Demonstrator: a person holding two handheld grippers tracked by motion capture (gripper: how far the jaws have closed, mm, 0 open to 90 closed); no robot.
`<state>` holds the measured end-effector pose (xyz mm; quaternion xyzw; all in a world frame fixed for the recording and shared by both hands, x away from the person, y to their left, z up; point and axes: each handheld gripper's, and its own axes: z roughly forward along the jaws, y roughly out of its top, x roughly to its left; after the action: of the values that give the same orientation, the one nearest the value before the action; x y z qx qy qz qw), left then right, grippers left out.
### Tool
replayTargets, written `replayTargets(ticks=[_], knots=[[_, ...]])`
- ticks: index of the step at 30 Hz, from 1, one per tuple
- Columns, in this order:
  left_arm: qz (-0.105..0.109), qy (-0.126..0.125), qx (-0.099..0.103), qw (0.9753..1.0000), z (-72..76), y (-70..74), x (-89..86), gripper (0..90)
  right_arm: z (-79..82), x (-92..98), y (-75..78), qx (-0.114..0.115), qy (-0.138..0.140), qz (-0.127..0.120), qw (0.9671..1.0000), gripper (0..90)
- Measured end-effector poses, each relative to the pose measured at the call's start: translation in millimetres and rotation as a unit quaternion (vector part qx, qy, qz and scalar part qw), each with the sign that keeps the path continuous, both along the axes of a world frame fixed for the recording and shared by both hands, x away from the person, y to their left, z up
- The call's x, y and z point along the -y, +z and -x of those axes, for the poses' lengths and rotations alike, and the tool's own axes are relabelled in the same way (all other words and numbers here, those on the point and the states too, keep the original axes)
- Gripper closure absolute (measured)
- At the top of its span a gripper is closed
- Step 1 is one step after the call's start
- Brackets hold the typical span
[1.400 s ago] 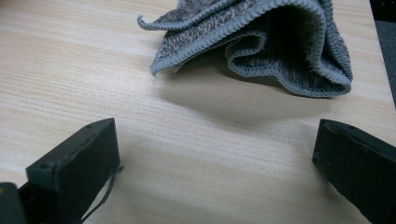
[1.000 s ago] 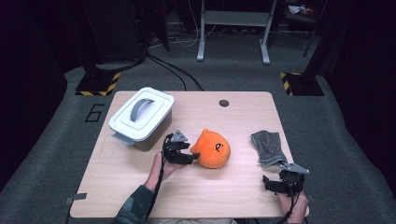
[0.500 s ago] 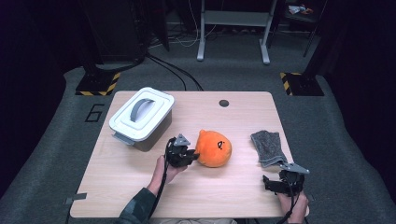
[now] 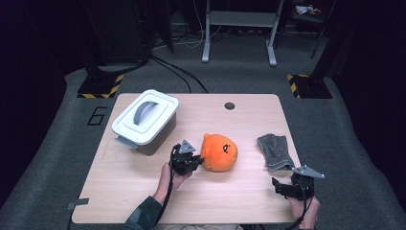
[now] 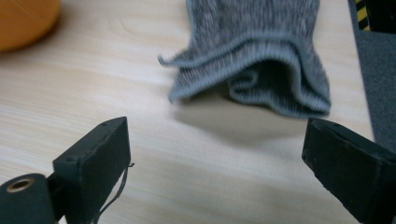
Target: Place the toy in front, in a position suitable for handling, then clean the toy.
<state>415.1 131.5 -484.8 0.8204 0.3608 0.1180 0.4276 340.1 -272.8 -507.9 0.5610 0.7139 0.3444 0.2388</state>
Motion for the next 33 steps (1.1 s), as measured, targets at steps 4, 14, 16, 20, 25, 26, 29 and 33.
replayTargets(ticks=[4,14,16,20,25,26,29,33], knots=[[0.007,0.005,0.0,1.0,1.3,-0.6,-0.1,81.1,-7.5,-3.9,20.9,0.008,-0.001,0.015,0.9999,7.5],[0.009,0.004,0.004,0.9999,3.8,-0.4,-0.1,81.5,-67.5,-6.3,40.2,-0.021,-0.011,0.045,0.9987,9.3],[0.009,0.003,0.004,0.9999,3.7,0.1,-0.3,81.6,-78.6,-6.8,39.3,-0.029,-0.01,0.044,0.9986,9.9],[0.008,0.0,0.006,1.0,4.0,0.6,-0.2,81.5,-95.8,-11.3,37.2,-0.053,-0.013,0.05,0.9973,10.8],[0.008,0.0,0.005,1.0,4.0,1.2,0.2,81.5,-117.1,-15.2,27.7,-0.077,-0.004,0.064,0.995,11.9],[0.009,0.0,0.005,1.0,4.0,1.2,0.3,81.5,-119.7,-16.4,25.8,-0.082,-0.009,0.064,0.9945,12.9],[0.01,0.0,0.005,0.9999,4.1,1.4,0.5,81.5,-127.3,-16.6,20.5,-0.102,-0.013,0.061,0.9928,14.9],[0.013,0.0,0.005,0.9999,4.3,1.1,0.4,81.5,-132.5,-15.7,14.5,-0.115,-0.02,0.06,0.9913,27.2]])
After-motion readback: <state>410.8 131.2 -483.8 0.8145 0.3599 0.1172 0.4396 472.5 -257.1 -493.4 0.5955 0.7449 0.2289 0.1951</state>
